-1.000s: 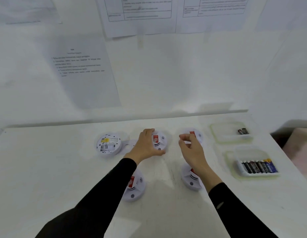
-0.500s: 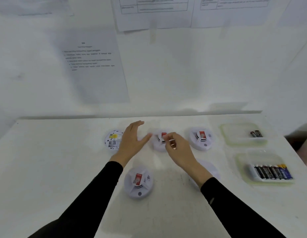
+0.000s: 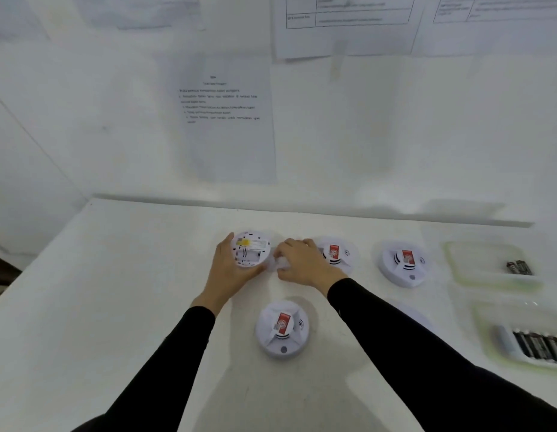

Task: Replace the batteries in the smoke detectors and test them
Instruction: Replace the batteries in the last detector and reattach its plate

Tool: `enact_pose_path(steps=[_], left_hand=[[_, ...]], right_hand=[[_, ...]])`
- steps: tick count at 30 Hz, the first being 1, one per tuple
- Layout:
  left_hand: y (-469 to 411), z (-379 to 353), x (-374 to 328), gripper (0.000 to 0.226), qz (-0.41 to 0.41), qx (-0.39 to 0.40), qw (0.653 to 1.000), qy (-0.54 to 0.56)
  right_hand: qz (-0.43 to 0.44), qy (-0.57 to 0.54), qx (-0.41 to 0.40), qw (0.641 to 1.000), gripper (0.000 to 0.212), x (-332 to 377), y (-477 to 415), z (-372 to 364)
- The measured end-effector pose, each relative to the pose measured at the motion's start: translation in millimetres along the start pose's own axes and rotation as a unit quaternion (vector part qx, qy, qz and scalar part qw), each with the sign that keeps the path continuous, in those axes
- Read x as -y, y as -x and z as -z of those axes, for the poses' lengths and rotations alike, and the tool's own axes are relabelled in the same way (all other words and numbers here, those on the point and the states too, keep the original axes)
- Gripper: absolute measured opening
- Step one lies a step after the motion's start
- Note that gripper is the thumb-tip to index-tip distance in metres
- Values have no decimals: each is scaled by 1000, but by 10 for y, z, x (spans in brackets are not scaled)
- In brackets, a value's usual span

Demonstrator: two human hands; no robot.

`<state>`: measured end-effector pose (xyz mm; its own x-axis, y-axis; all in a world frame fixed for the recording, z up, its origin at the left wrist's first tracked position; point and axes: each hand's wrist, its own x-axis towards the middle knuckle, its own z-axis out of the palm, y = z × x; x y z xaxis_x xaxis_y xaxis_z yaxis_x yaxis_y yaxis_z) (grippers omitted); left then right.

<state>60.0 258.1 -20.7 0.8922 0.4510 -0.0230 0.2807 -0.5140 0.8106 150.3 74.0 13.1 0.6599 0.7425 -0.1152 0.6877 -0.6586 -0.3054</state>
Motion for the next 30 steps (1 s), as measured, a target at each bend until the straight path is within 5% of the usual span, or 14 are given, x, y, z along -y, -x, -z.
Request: enact_pose_path(steps=[2,7,13,22,30], left_hand=[[146,17,-200,76,-9,-23,999,35],[409,-99,-601,114,-42,-41,994,93],[794,-591,-1185,107,-116,26,986,117],[1357,-1562,-1772,107,-149,190,958,153],[1547,-1987,-2106,97,-114,211,951,195]], right_hand=[[17,22,-20,999,44,-11,72,17],[52,12,-195,979,42,-217,652,131],[-36,-77,-310,947,41,-693,2035,256],[-116,-141,-255,950,37,-1114,3494,-134],[-78,-125,-194,970,37,-1383,3744,-255]])
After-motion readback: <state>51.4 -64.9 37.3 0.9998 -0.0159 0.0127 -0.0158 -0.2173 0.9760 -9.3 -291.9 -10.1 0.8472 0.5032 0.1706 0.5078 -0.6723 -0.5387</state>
